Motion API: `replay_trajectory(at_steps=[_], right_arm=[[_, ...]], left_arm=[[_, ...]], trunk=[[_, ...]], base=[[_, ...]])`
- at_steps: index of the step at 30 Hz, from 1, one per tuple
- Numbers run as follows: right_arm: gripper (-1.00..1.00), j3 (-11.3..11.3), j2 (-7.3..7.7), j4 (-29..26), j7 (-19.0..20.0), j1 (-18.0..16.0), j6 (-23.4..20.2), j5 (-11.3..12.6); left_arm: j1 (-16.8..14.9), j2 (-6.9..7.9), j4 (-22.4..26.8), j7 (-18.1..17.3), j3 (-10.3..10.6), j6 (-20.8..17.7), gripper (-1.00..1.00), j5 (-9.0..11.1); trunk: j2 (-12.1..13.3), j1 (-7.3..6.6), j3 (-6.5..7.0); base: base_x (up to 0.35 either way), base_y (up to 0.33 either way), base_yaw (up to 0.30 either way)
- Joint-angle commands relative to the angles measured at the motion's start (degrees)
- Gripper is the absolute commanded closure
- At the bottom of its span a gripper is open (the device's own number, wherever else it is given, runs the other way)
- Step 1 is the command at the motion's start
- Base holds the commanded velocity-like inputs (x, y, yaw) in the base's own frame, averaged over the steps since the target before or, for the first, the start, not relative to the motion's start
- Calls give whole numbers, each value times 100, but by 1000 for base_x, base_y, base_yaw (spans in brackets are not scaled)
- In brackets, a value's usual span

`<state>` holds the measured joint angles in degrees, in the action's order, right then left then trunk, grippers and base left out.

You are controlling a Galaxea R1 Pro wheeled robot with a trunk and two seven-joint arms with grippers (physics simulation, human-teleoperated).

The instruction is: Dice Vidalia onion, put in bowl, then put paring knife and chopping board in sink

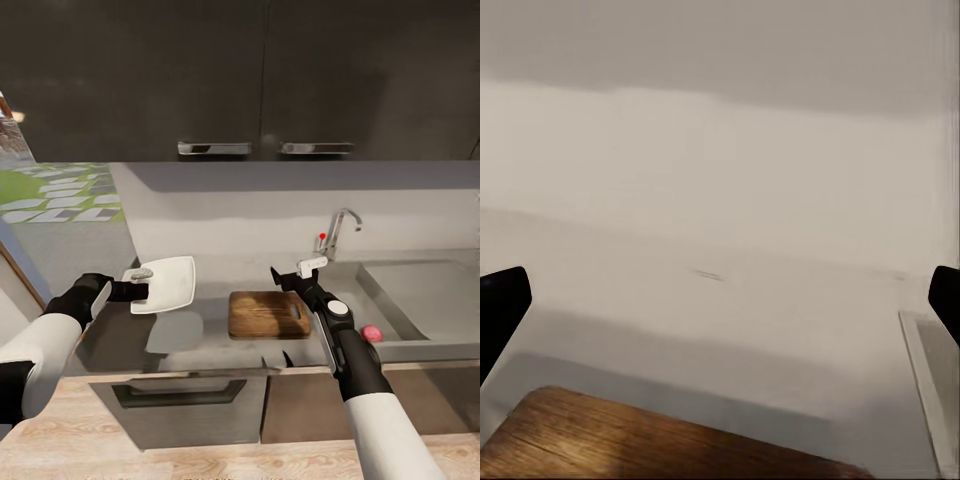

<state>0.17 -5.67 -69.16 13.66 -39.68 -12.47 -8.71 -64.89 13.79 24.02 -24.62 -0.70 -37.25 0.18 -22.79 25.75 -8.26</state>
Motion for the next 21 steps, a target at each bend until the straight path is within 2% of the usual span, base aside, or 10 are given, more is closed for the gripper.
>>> replay_trajectory(at_steps=[1, 21], right_arm=[[-100, -9, -4, -10, 31, -5, -27, -61], [-100, -9, -4, -10, 31, -5, -27, -60]], left_arm=[[-5, 1, 7, -17, -9, -35, 100, 8], [-3, -24, -32, 20, -9, -30, 100, 3]], trunk=[[-13, 3, -13], [-13, 3, -13]], base=[[-96, -88, 0], [-13, -12, 0]])
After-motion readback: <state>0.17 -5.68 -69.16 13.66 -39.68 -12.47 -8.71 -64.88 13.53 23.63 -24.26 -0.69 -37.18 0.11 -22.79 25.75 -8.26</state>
